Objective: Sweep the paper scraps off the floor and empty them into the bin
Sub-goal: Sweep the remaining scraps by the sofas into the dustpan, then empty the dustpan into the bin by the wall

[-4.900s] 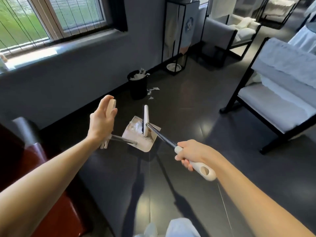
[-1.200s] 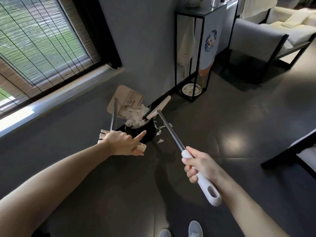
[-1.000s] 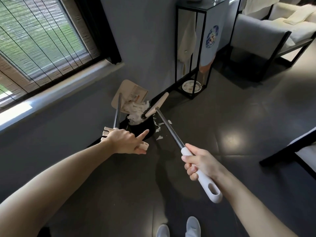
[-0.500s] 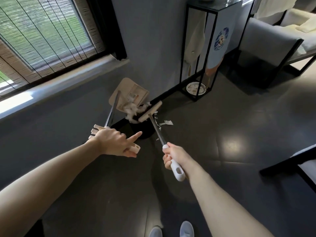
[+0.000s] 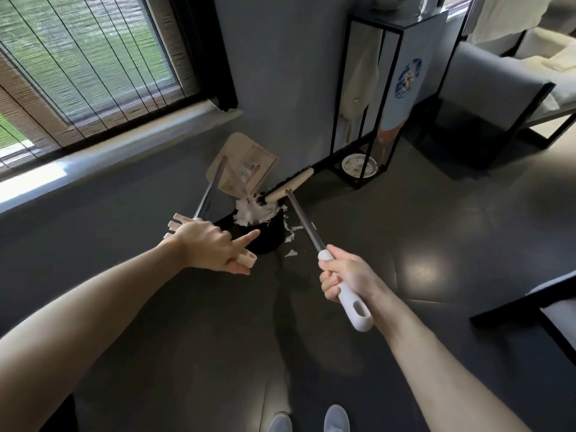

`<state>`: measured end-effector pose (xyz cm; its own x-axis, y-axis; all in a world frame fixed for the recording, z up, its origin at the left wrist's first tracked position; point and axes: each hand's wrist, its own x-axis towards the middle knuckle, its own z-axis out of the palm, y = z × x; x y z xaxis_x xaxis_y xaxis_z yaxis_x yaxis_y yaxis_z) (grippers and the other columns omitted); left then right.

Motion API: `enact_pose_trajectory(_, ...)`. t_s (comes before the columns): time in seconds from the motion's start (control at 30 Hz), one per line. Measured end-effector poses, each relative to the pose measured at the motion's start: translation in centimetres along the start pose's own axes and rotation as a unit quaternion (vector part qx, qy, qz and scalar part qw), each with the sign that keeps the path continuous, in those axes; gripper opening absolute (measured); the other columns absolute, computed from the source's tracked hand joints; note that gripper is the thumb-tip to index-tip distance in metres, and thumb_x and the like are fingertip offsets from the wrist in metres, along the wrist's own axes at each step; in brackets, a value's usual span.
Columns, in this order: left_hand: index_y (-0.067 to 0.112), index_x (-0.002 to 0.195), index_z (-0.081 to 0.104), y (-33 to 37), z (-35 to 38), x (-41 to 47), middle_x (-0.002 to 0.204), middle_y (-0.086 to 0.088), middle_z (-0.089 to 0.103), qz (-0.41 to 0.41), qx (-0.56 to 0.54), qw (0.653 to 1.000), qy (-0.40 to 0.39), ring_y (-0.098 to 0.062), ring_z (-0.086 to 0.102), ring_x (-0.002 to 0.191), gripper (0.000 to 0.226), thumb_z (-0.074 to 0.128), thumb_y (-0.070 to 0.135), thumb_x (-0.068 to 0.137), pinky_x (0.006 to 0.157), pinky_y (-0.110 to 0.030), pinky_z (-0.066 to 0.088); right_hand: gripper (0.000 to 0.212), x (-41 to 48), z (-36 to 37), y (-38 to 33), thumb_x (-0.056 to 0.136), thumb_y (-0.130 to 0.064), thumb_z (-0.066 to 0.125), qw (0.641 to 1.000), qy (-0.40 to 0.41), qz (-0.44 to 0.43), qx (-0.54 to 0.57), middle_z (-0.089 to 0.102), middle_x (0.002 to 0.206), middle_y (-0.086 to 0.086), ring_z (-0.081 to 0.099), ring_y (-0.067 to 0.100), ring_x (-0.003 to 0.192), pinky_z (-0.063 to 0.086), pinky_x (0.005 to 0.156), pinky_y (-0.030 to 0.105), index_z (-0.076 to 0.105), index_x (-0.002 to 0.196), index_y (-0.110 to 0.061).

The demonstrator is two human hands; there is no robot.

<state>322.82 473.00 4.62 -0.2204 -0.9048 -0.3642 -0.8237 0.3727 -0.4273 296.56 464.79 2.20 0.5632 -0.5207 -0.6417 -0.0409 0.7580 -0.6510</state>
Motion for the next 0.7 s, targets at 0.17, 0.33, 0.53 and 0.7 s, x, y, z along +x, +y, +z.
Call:
enact_pose_trajectory(0.17, 0.022, 0.153, -0.01, -0.3, -0.1, 0.2, 0.104, -0.001, 0.069, 0.01, 0.01, 1.0, 0.005, -0.021, 0.069, 0.091, 0.09, 0.009, 0.078, 0.085, 0.064, -0.032, 0.049, 0.059, -1.5, -0.1, -0.5, 0.096, 0.0, 0.045, 0.999, -0.022, -0.009, 0.021, 0.044, 0.049, -0.002, 0.038, 0.003, 0.037, 0.033, 0.033, 0.016, 0.031, 0.148, -0.025)
enact_pose_trajectory(0.33, 0.023, 0.153, -0.011, -0.3, -0.2, 0.5, 0.104, 0.0, 0.068, 0.018, 0.017, 1.0, -0.003, -0.02, 0.068, 0.092, 0.09, 0.009, 0.078, 0.085, 0.065, -0.031, 0.049, 0.061, -0.2, 0.6, 0.5, 0.096, 0.001, 0.045, 0.999, -0.032, 0.01, 0.034, 0.043, 0.051, -0.002, 0.038, 0.003, 0.037, 0.033, 0.032, 0.016, 0.029, 0.148, -0.027)
enact_pose_trajectory(0.53, 0.025, 0.152, -0.013, -0.4, 0.3, -0.3, 0.107, 0.001, 0.067, 0.015, 0.014, 1.0, -0.012, -0.021, 0.068, 0.095, 0.089, 0.006, 0.079, 0.083, 0.072, -0.034, 0.054, 0.068, 1.6, 2.0, 4.5, 0.095, 0.004, 0.047, 0.999, 0.001, 0.043, -0.004, 0.048, 0.048, -0.002, 0.041, 0.004, 0.039, 0.035, 0.035, 0.017, 0.022, 0.152, -0.024)
enact_pose_trajectory(0.7, 0.027, 0.15, -0.018, -1.0, 0.5, -2.7, 0.11, 0.003, 0.065, -0.005, 0.021, 1.0, 0.004, -0.018, 0.067, 0.099, 0.09, -0.005, 0.079, 0.078, 0.075, -0.031, 0.054, 0.069, 0.1, 2.1, 5.5, 0.094, 0.003, 0.048, 1.0, 0.008, 0.025, -0.015, 0.051, 0.047, -0.004, 0.042, 0.005, 0.041, 0.036, 0.037, 0.017, 0.021, 0.152, -0.026)
